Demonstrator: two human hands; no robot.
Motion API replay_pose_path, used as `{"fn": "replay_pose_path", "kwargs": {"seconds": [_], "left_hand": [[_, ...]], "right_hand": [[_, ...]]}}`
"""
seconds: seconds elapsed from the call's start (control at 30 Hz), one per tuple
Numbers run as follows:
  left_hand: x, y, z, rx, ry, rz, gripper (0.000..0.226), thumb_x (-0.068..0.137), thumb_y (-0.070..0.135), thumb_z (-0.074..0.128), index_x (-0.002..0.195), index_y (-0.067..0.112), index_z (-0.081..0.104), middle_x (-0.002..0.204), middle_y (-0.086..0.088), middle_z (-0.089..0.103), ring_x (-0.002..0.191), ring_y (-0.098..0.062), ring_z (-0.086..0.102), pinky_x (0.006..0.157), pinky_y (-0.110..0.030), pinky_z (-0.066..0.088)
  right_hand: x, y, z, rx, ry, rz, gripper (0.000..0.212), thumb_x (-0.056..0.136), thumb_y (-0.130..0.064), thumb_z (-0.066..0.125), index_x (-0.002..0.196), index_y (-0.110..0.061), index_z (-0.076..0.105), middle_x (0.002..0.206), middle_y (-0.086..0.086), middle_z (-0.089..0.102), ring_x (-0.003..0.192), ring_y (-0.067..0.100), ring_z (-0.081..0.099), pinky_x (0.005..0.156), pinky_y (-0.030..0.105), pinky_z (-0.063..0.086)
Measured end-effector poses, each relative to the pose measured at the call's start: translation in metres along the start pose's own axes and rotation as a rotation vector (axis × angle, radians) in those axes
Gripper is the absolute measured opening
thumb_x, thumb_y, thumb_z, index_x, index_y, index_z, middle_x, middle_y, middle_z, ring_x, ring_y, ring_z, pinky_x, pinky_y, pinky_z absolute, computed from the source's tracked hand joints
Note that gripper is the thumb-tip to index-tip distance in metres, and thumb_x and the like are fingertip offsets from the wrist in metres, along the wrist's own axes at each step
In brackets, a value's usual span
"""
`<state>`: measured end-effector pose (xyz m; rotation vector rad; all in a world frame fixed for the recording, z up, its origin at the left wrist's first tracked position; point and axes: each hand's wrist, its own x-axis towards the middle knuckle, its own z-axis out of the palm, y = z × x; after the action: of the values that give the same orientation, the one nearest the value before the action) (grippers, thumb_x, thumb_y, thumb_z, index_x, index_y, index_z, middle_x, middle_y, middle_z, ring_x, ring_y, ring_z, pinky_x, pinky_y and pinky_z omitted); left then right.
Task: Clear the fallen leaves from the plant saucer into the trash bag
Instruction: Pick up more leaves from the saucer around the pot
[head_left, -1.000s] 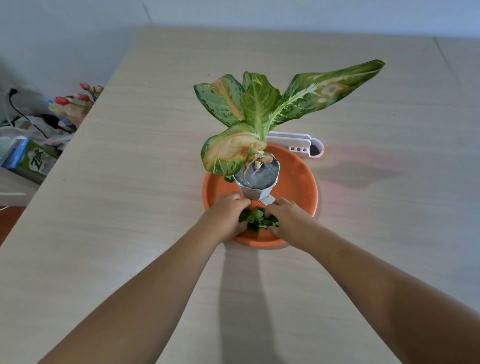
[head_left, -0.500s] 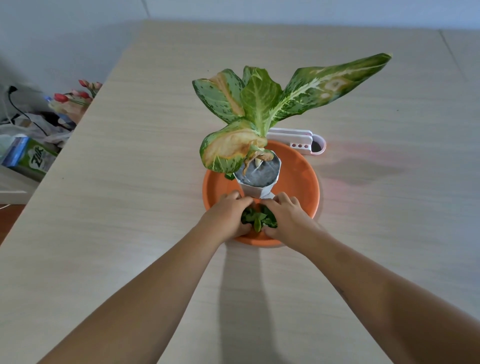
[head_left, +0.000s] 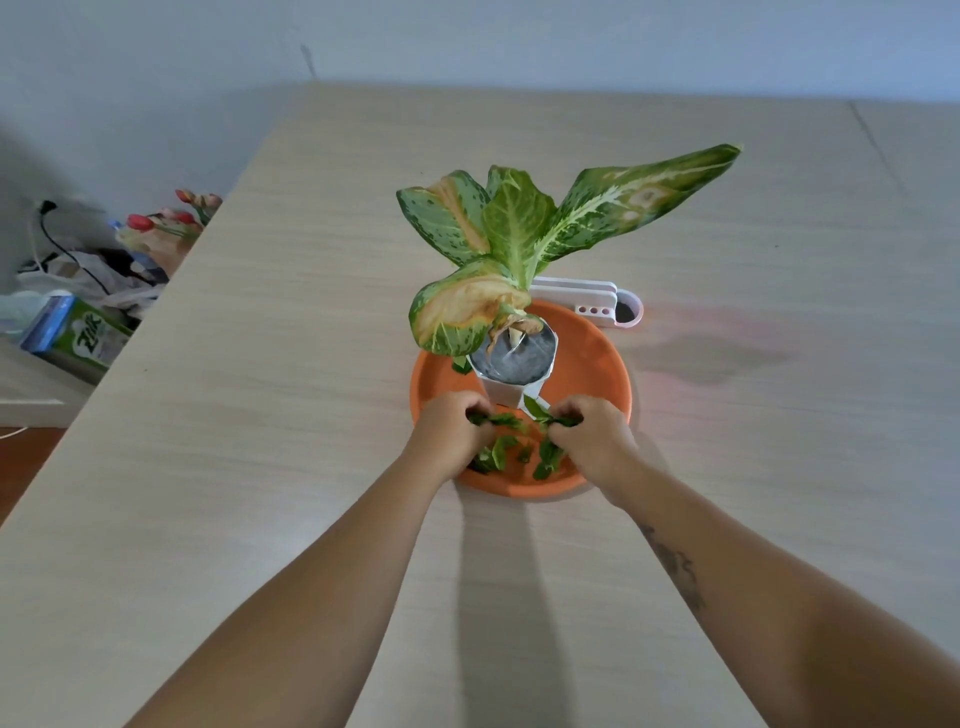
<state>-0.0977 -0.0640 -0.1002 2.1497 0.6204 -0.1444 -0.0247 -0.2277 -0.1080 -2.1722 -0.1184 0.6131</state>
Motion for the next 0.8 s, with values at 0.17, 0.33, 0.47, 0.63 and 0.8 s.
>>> {"fn": "replay_pose_path", "kwargs": {"seconds": [0.17, 0.33, 0.47, 0.63, 0.8], "left_hand": [[-0.018, 0.001, -0.004, -0.404, 0.087, -0.17, 0.013, 0.081, 0.008, 0.068, 0.091, 0.015, 0.071, 0.086, -0.004, 0.073, 0.077, -0.02, 0.072, 0.066, -0.023, 0.057], [-0.035, -0.006, -0.002, -0.753, 0.119, -0.275, 0.013, 0.081, 0.001, 0.07, 0.092, 0.009, 0.068, 0.087, -0.01, 0.07, 0.074, -0.021, 0.07, 0.083, -0.036, 0.059], [-0.053, -0.003, -0.013, -0.994, 0.14, -0.3, 0.011, 0.085, -0.006, 0.064, 0.093, 0.002, 0.064, 0.086, -0.012, 0.066, 0.073, -0.02, 0.066, 0.071, -0.024, 0.06], [-0.079, -0.018, -0.034, -1.133, 0.159, -0.291, 0.008, 0.087, -0.008, 0.06, 0.092, -0.002, 0.063, 0.087, -0.015, 0.065, 0.069, -0.017, 0.063, 0.066, -0.021, 0.059], [-0.115, -0.053, -0.068, -1.214, 0.2, -0.285, 0.009, 0.087, -0.009, 0.06, 0.089, -0.001, 0.062, 0.081, -0.01, 0.062, 0.068, -0.015, 0.06, 0.067, -0.02, 0.059]], "right_hand": [[-0.014, 0.001, -0.004, 0.383, 0.047, 0.153, 0.006, 0.079, -0.014, 0.068, 0.078, -0.019, 0.071, 0.086, 0.008, 0.075, 0.077, 0.022, 0.07, 0.069, 0.035, 0.056], [-0.031, 0.0, 0.003, 0.599, -0.007, 0.197, 0.004, 0.079, -0.016, 0.069, 0.077, -0.017, 0.072, 0.091, 0.011, 0.076, 0.088, 0.027, 0.07, 0.085, 0.043, 0.056], [-0.046, -0.01, 0.011, 0.762, -0.067, 0.187, 0.003, 0.084, -0.008, 0.067, 0.082, -0.009, 0.068, 0.092, 0.015, 0.073, 0.088, 0.027, 0.069, 0.086, 0.04, 0.057], [-0.07, -0.034, 0.036, 0.9, -0.151, 0.152, 0.009, 0.089, 0.003, 0.059, 0.088, -0.003, 0.065, 0.085, 0.011, 0.072, 0.078, 0.017, 0.069, 0.071, 0.025, 0.056], [-0.097, -0.062, 0.078, 0.909, -0.23, 0.134, 0.008, 0.088, 0.004, 0.058, 0.089, -0.001, 0.063, 0.084, 0.012, 0.066, 0.077, 0.018, 0.063, 0.075, 0.026, 0.055]]}}
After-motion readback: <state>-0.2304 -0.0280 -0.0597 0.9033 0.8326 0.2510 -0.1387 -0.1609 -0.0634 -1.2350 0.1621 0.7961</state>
